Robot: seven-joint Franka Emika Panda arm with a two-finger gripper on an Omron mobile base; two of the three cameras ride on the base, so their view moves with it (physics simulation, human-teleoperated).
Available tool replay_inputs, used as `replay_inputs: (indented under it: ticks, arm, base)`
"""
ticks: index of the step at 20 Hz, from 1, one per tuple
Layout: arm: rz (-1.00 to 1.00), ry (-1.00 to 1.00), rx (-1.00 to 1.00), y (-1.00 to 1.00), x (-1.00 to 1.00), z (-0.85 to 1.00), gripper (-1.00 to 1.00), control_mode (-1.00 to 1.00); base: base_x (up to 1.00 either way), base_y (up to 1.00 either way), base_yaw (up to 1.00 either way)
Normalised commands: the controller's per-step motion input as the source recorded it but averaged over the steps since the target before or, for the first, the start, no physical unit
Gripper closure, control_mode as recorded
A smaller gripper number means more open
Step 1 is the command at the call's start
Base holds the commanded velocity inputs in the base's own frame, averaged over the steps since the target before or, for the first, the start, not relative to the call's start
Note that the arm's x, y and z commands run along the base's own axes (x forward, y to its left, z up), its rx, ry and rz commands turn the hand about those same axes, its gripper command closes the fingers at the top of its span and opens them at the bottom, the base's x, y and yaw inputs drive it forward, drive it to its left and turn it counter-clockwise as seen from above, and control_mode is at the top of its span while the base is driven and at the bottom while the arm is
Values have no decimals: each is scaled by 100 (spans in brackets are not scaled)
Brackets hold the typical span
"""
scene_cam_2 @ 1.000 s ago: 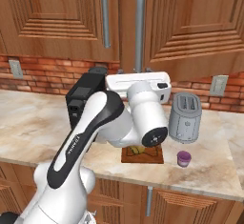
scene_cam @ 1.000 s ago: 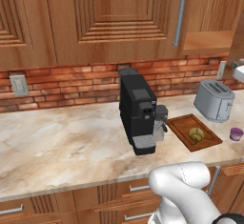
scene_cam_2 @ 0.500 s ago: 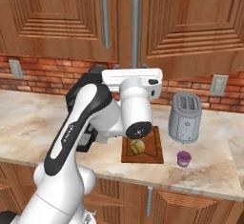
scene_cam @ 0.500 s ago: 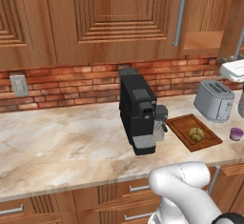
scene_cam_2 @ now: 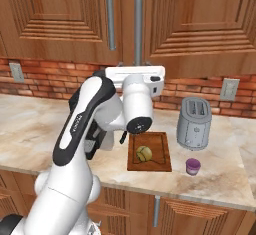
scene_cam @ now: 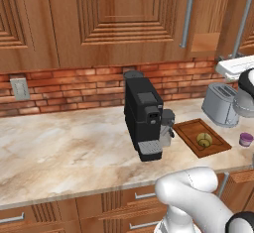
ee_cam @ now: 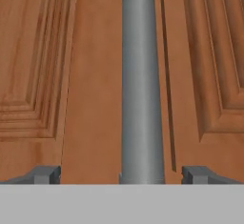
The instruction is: Pick the bread, place it on the cutting board, pick the jam, place it on the counter, and close the cabinet.
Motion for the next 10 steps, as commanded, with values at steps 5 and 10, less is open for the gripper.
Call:
replay_inputs:
  ticks: [5,10]
  arm:
    - [-1,0,1,0,34,0,-100,-100]
    - [-2,0,1,0,31,0,-100,-100]
  base:
    - [0,0,0]
    - [0,0,0]
